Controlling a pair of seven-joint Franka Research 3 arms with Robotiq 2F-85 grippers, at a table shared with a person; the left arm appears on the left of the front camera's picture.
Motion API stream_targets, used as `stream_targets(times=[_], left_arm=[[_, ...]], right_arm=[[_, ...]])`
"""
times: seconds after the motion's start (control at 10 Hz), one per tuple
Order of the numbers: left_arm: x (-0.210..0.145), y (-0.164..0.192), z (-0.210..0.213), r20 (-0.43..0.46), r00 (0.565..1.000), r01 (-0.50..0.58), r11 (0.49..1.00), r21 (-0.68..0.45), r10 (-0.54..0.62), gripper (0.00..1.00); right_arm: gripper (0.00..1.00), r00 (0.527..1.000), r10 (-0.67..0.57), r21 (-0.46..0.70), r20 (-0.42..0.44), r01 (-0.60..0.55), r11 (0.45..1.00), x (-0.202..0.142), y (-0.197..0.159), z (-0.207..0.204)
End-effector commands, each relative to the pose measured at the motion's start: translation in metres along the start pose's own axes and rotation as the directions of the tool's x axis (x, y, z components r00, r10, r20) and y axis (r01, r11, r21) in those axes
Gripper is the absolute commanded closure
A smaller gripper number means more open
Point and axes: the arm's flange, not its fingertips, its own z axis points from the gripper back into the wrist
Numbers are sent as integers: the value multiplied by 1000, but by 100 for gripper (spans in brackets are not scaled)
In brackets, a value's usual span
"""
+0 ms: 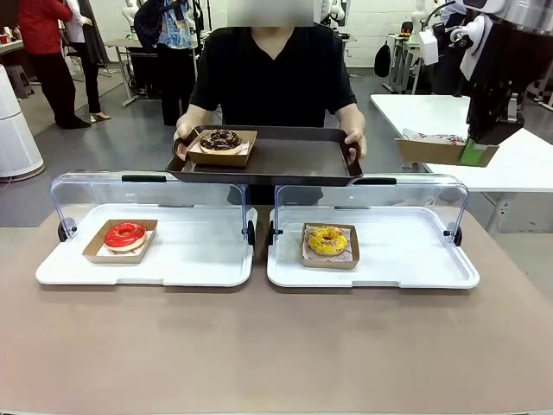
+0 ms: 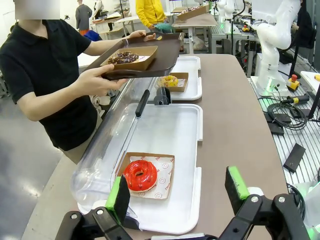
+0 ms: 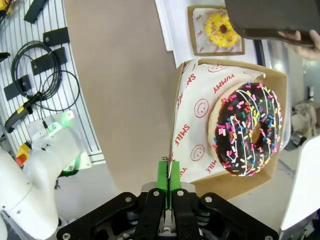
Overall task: Provide the desired donut to the person.
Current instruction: Place the picked Paper togo box onto the Handle tray extended by the person.
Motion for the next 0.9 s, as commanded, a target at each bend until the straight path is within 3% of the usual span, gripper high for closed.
stream_targets(times=[0.0, 0.7, 0.8], left_arm=[[2, 0, 1, -5, 1000, -7, 1000, 10, 7, 0], [2, 0, 1, -5, 1000, -7, 1000, 10, 7, 0], [2, 0, 1, -5, 1000, -7, 1000, 10, 7, 0]], right_arm=[[100, 1000, -1, 0, -8, 1, 1000, -1, 4, -4], [98, 1000, 1, 0, 0, -1, 1000, 0, 0, 0], [98, 1000, 26, -39, 2, -26, 999, 25, 2, 17]])
